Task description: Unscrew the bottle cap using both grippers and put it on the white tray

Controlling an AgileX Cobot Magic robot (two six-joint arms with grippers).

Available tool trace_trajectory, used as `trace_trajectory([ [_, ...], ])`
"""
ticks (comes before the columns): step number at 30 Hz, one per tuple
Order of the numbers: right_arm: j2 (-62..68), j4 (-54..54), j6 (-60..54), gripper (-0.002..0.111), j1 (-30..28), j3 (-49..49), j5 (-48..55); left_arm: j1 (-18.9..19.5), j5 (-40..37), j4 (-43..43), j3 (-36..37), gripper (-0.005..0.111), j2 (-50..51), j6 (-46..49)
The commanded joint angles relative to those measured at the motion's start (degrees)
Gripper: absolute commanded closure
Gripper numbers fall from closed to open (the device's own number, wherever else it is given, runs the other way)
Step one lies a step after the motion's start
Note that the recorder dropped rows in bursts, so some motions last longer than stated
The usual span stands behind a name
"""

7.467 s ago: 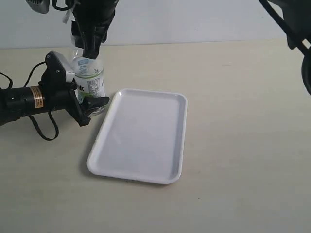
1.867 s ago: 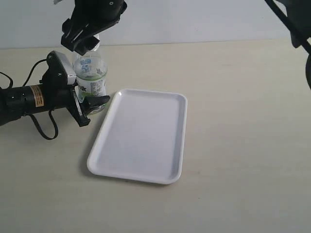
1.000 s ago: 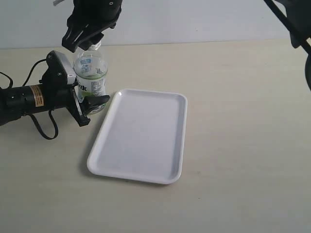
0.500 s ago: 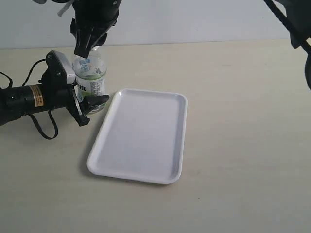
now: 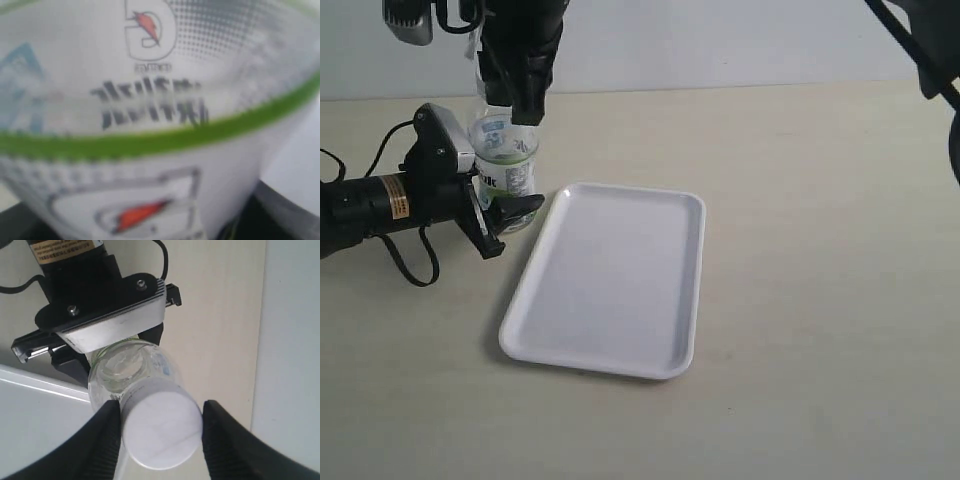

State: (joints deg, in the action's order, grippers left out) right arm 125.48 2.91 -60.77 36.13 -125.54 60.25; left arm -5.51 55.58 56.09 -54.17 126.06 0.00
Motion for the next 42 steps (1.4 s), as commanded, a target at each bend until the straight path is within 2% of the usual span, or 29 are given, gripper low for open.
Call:
trace_trajectory([
  [1, 0.0, 0.5, -8.2, 0.108, -0.1, -0.1, -1.7, -0.3, 0.9, 0.4, 0.1, 0.107, -0.8, 0.0],
  [26, 0.0, 1.8, -31.8, 0.108, -0.1, -0.1, -1.7, -0.3, 0.8, 0.2, 0.1, 0.107, -0.8, 0.0],
  [42, 0.0, 2.0, -50.9, 0.108, -0.1, -0.1, 0.1, -0.3, 0.6, 0.2, 0.1, 0.107, -0.8, 0.0],
])
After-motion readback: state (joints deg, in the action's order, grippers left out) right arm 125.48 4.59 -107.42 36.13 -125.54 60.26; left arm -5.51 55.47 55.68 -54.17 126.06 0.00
